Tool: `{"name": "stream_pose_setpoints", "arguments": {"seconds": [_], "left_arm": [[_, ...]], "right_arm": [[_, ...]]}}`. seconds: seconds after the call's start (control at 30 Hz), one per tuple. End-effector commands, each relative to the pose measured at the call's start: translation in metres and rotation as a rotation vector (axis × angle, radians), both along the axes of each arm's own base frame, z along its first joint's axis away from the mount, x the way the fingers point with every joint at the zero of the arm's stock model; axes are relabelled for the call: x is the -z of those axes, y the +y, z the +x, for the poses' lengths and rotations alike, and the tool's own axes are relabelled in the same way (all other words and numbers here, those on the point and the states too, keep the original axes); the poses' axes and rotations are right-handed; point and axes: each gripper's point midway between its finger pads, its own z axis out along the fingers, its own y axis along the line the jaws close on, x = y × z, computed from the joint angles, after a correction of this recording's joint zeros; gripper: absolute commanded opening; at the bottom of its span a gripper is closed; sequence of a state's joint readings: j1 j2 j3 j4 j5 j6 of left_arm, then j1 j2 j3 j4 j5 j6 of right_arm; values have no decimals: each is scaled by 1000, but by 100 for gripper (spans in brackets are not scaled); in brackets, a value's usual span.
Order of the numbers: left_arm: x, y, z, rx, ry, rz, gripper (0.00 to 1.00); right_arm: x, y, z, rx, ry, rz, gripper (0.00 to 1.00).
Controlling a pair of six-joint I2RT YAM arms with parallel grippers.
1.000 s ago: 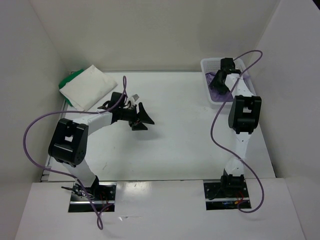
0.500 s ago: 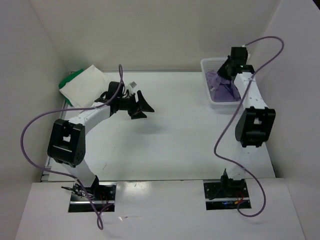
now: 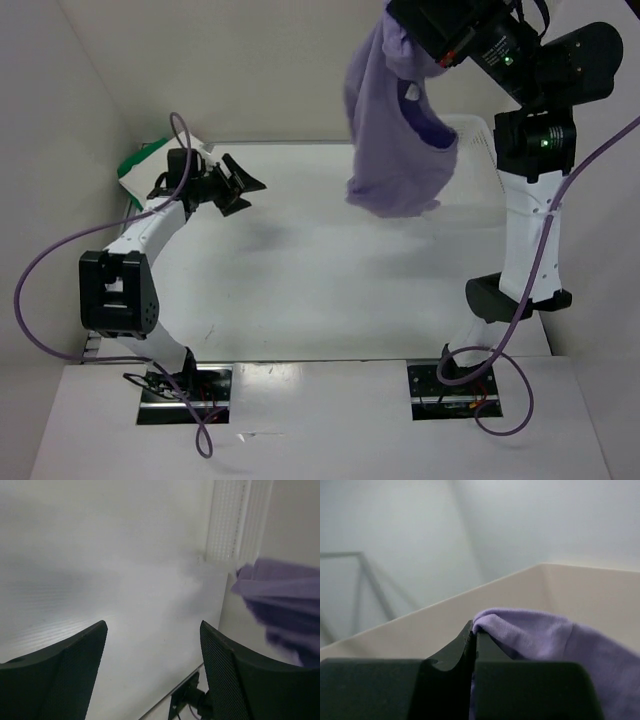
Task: Fold and stack the t-shirts
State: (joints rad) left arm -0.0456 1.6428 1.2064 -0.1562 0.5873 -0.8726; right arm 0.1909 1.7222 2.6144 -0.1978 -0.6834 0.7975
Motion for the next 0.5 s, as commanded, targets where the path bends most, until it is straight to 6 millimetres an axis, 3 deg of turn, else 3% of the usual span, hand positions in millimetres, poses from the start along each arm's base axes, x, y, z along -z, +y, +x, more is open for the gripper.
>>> {"name": "stream_pose_setpoints", "arguments": {"seconds": [0.0,0.03,0.1,0.2,0.23,0.27,0.3,0.33,0.37,0.4,0.43,0.47], "left_arm": [[-38,29,5,-111,-95,6,82],[-36,41,6,-138,-95,7,82],[-32,50,4,-160,-86,8,82],[-30,62,-2,-199,-80,17,82],[-24,64,-3,-200,-74,31,82],[-24,68,-3,-209,-74,31,82],[-24,70,-4,-207,-85,59,83],[-20,73,-5,-219,-74,79,83],[-21,73,-8,-213,-75,88,83],[-16,76,-9,-214,-77,112,83],[-9,76,-12,-206,-60,121,83],[-6,78,-13,-204,-59,143,84]], "right_arm": [[-3,31,-55,-284,-104,-68,0],[-6,35,-65,-299,-120,-69,0],[10,43,-46,-298,-83,-100,0],[65,57,9,-274,88,-165,0],[113,67,47,-265,196,-207,0],[144,62,75,-223,273,-219,0],[159,55,88,-182,305,-207,0],[225,53,120,-168,481,-202,0],[246,41,133,-154,525,-189,0],[291,39,156,-135,613,-191,0],[316,38,169,-103,658,-216,0],[363,35,186,-85,781,-248,0]]}}
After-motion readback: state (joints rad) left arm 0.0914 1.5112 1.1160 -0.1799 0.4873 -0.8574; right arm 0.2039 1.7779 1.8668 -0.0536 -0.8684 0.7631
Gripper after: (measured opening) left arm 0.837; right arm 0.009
